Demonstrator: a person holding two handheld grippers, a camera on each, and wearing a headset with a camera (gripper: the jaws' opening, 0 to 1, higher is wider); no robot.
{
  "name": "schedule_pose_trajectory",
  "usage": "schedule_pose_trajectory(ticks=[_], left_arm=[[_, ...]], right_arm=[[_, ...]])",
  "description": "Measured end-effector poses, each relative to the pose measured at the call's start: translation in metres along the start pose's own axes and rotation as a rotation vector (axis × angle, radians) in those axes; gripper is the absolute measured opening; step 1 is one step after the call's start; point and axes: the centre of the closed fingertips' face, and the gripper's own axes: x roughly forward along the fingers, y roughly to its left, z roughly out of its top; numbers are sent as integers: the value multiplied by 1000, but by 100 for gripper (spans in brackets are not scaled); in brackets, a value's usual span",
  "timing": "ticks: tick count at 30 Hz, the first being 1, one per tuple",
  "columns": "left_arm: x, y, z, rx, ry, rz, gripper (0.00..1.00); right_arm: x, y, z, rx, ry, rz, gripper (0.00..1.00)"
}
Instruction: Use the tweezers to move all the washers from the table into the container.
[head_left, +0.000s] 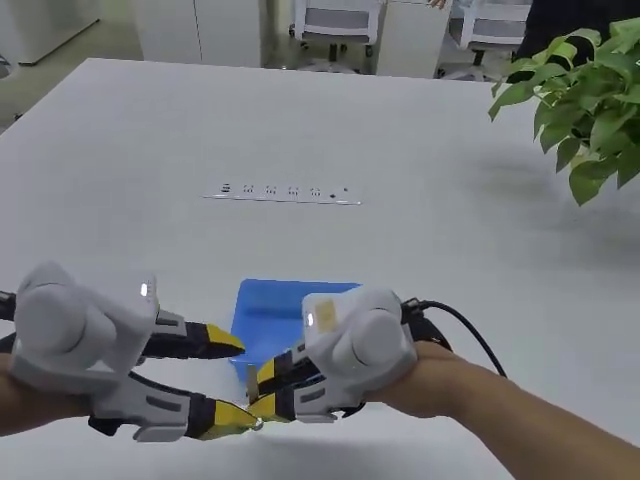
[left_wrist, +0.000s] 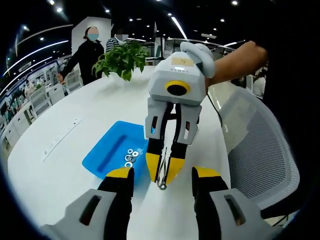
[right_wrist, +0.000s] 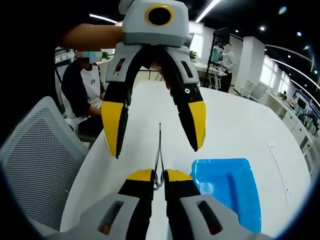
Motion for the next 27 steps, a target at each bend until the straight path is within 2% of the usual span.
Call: schedule_pose_trajectory(ticks=[3,7,11,17,27], left_arm=[[-1,2,0,-15,-19,15,64],[-1,5,-2,-45,-26,31,72],[-2,7,2,-58,-59,55,82],[-2,9,6,-74,-85,85,91],[-1,10,9,-94,-110,115,99]], right_arm=[[-6,-2,4,-4,-3,-6,9],[-12,-5,8,-2,-9,-10,9],[-19,-10,9,2,-7,-17,9],[-31,-18,14,9,-10,-33,9],[-48,-38,20,-1,-19,-72,9]])
